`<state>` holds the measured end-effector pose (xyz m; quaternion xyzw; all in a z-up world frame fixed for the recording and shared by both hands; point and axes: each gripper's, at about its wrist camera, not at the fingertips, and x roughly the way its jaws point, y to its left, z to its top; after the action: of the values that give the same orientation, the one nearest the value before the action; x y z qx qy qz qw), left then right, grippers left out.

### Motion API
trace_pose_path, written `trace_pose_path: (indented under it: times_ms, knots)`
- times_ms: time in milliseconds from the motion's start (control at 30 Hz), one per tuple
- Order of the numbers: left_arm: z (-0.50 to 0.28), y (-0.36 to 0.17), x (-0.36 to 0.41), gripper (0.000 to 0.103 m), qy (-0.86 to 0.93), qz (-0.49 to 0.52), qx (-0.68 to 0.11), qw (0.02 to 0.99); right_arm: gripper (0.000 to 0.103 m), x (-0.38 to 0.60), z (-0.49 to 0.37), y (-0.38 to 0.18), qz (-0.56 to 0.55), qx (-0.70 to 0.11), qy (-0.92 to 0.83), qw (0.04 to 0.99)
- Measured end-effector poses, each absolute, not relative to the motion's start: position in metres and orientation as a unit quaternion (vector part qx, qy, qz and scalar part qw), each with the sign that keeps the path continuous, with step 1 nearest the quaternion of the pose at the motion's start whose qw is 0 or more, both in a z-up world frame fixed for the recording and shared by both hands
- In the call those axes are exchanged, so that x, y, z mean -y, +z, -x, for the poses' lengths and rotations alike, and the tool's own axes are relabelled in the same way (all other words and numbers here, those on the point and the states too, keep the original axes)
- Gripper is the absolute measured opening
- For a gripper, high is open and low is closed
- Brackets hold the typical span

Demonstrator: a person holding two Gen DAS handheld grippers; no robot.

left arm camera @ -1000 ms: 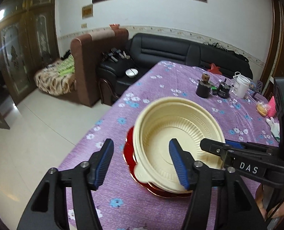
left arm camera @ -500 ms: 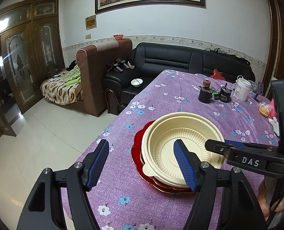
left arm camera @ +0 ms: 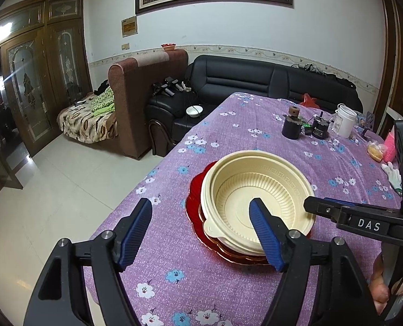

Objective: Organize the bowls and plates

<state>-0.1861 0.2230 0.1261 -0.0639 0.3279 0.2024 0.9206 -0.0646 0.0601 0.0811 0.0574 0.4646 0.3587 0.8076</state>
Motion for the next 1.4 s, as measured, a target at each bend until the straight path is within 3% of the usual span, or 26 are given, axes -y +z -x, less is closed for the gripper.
trace_pose_path:
  times_ms: [267, 433, 567, 1400]
  knots:
    - [0.201, 0.120, -0.234, 0.075, 0.188, 0.101, -0.326, 0.921, 0.049, -0.037, 0.073, 0.079, -0.085, -0.466, 0.346, 0.810]
    - [0.210, 0.115, -0.236, 0.083, 0.148, 0.123, -0.306, 0.933, 0.051, -0.008, 0.099, 0.079, -0.090, -0.449, 0.326, 0.827]
    - [0.204, 0.109, -0.226, 0.083, 0.126, 0.113, -0.309, 0.936, 0.061, 0.018, 0.117, 0.077, -0.072, -0.421, 0.300, 0.853]
    - [0.201, 0.067, -0.236, 0.084, 0.186, 0.086, -0.394, 0.896, 0.063, 0.012, 0.110, 0.048, -0.046, -0.451, 0.299, 0.840]
